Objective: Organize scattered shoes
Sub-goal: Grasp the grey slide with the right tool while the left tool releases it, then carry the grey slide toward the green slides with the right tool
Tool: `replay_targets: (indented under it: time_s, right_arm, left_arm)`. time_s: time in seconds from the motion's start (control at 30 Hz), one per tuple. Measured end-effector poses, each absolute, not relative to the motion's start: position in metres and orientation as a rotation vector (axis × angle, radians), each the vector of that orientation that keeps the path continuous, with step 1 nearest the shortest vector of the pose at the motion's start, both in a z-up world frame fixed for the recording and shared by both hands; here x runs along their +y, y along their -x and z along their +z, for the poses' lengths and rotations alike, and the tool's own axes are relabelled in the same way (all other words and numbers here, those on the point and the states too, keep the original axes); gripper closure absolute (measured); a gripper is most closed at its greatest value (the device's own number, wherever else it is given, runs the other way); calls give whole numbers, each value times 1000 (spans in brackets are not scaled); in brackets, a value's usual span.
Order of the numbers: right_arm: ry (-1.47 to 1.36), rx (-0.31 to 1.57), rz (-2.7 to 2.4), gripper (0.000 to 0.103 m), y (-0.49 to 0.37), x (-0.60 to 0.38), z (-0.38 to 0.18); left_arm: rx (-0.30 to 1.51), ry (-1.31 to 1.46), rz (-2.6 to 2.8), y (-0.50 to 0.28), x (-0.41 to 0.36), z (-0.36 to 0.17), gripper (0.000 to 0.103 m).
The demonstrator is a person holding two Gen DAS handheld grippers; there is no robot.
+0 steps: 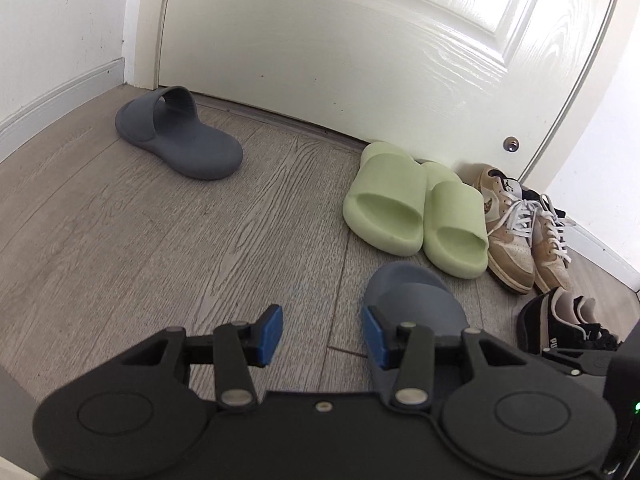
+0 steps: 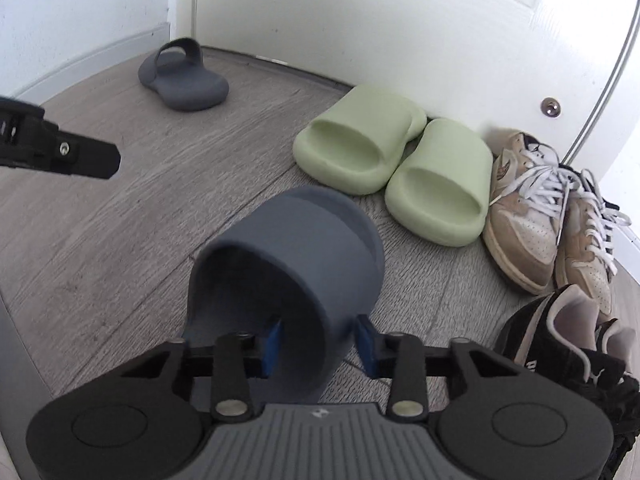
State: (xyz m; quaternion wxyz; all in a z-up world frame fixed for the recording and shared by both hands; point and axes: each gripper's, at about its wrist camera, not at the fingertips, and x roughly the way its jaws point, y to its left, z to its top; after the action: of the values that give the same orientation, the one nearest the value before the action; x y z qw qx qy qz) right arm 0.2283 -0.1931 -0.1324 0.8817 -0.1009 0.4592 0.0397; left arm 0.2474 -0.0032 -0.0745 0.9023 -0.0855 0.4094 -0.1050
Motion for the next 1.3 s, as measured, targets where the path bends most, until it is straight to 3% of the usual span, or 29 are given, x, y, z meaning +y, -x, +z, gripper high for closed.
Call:
replay_targets:
  time_s: [0.17, 0.23, 0.37, 0.43, 0.5, 0.8, 0.9, 1.0, 1.13, 1.2, 1.3]
  right_arm:
    - [-123, 975, -99, 95, -229, -231, -134]
    - [-328, 976, -216, 93, -221, -257, -137]
    - [-468, 1033, -239, 88, -215, -267, -136]
    - [-510, 1050, -209, 76, -210, -260, -136]
    - [-577, 1077, -182, 74, -203, -253, -137]
    - [-542, 1060, 53, 69, -192, -226, -122]
    - [-337, 1025, -7, 47, -196, -227, -108]
    - [-84, 1010, -93, 43, -202, -218, -109]
    - [-218, 1142, -21, 47, -213, -221, -132]
    - [-305, 1189, -16, 56, -207, -224, -139]
    - [-330, 1208, 11, 57, -195, -216, -136]
  left_arm:
    - [837, 183, -204, -247, -1, -74, 57]
    - [837, 186, -201, -248, -1, -74, 57]
    - [840, 191, -193, -249, 1, -75, 57]
    - [843, 198, -188, -250, 3, -76, 57]
    - [843, 207, -182, -251, 5, -76, 57]
    - [837, 193, -172, -251, 6, -76, 57]
    - [846, 197, -178, -253, 5, -77, 57]
    - [845, 189, -177, -253, 3, -78, 57]
    - [835, 179, -176, -251, 2, -76, 57]
    - [834, 181, -172, -252, 3, -76, 57]
    - [844, 203, -176, -254, 6, -77, 57]
